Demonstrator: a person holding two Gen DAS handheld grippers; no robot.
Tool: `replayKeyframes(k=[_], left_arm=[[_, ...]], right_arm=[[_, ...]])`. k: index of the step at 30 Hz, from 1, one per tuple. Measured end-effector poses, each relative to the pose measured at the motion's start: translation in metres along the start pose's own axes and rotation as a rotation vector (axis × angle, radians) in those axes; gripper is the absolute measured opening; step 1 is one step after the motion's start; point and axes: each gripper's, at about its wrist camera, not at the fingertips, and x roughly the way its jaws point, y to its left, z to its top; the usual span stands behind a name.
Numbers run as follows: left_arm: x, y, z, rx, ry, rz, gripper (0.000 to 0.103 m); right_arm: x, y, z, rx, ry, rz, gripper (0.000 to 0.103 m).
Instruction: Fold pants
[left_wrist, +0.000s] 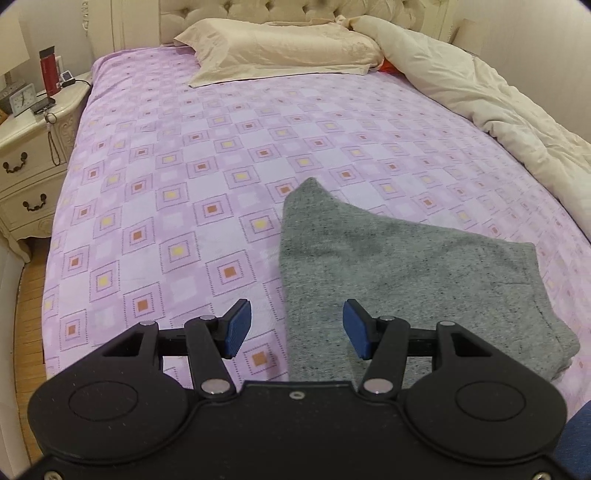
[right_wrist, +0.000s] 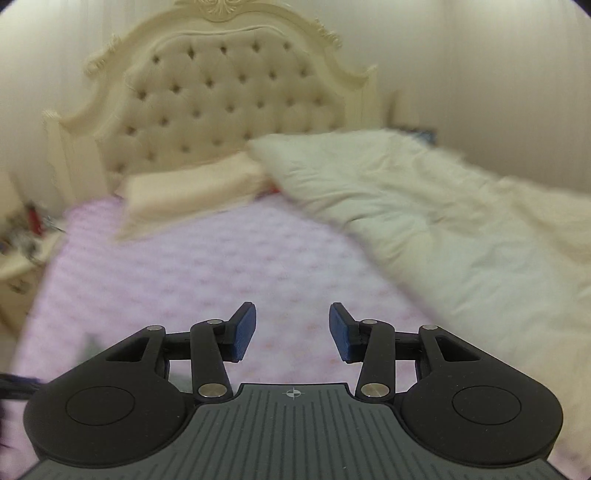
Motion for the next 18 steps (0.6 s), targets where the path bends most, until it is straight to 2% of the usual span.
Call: replayKeyframes(k=[3, 10, 14, 18], left_arm=[[0.002, -0.002, -0.002, -0.012, 0.002, -0.008, 0.061], [0.008, -0.006, -0.010, -0.008, 0.030, -0.008, 0.061], [0.008, -0.003, -0.009, -0.006, 0.025, 0.003, 0.067], [0.016, 0.005, -0.008, -0.023, 0.044, 0.002, 0.067]], right_arm=[[0.030, 0.009, -0.020, 0.033, 0.094, 0.085, 0.051], [0.132, 0.044, -0.081, -0.039, 0.347, 0.072, 0.052], [0.168, 0.048, -0.094, 0.001, 0.400, 0.107, 0.058], [0.192, 0.047, -0.106, 0.037, 0.437, 0.111, 0.060]])
